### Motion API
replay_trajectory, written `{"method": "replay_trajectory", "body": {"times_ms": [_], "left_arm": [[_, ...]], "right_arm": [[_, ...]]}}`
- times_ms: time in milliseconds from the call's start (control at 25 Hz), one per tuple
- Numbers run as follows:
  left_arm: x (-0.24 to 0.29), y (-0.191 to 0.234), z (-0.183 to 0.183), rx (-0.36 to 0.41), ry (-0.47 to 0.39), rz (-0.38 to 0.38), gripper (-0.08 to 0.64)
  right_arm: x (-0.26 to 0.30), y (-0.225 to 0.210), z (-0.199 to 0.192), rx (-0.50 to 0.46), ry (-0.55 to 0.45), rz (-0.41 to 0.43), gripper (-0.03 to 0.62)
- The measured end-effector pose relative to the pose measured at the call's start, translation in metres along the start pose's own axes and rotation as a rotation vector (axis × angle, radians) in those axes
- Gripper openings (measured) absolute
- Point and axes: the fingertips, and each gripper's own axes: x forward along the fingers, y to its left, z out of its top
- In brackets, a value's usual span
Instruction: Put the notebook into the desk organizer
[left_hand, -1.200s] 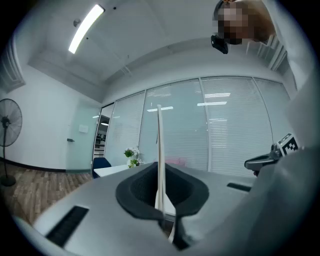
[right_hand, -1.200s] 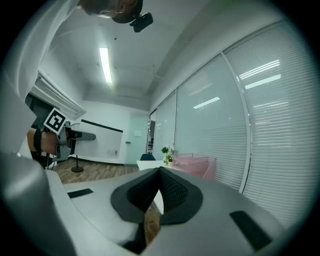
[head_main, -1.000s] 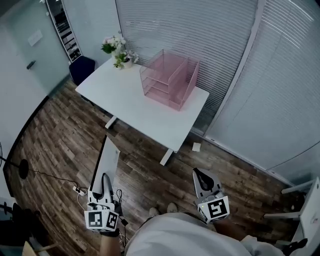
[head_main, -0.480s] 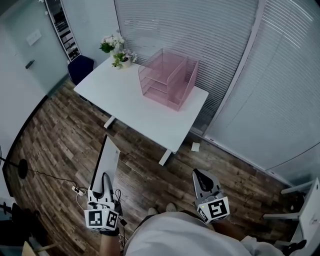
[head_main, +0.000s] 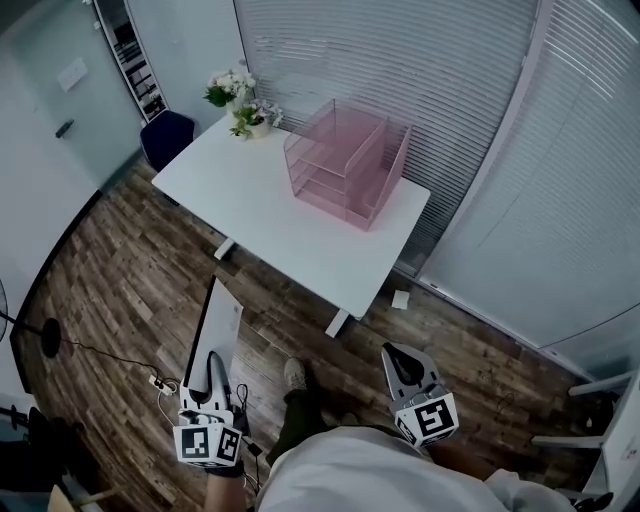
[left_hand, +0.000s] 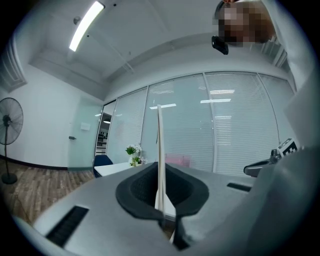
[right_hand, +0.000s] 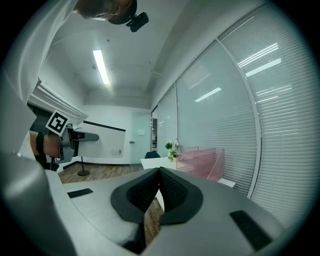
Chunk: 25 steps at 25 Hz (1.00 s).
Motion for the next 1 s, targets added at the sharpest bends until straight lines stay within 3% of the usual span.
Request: {"method": "replay_trajectory", "body": {"times_ms": [240,360,800,1000], "left_arm": [[0.084,0.02,-0.017,-0.016,0.0,-0.075,0.014],[0.143,0.038,-0.017,-0.026,-0.004,-0.122,0.014],[0.349,0.091,0.038,-0.003,-0.034,-0.338,0.014],[0.405,0.09,0.052,0.068,-0.062,-0.385,0.014]], "right_arm": [[0.053,-0.028,-0.018,0.003,0.075,-0.075,0.012],[0.092,-0.049,-0.014,-0.012,0.062,-0.136,0.012],[0.255,-0.076,0.033,-0.011,0.074,-0.274,0.012],[0.282,-0.092,0.023,0.002,0.105,-0.3,0.012]]}}
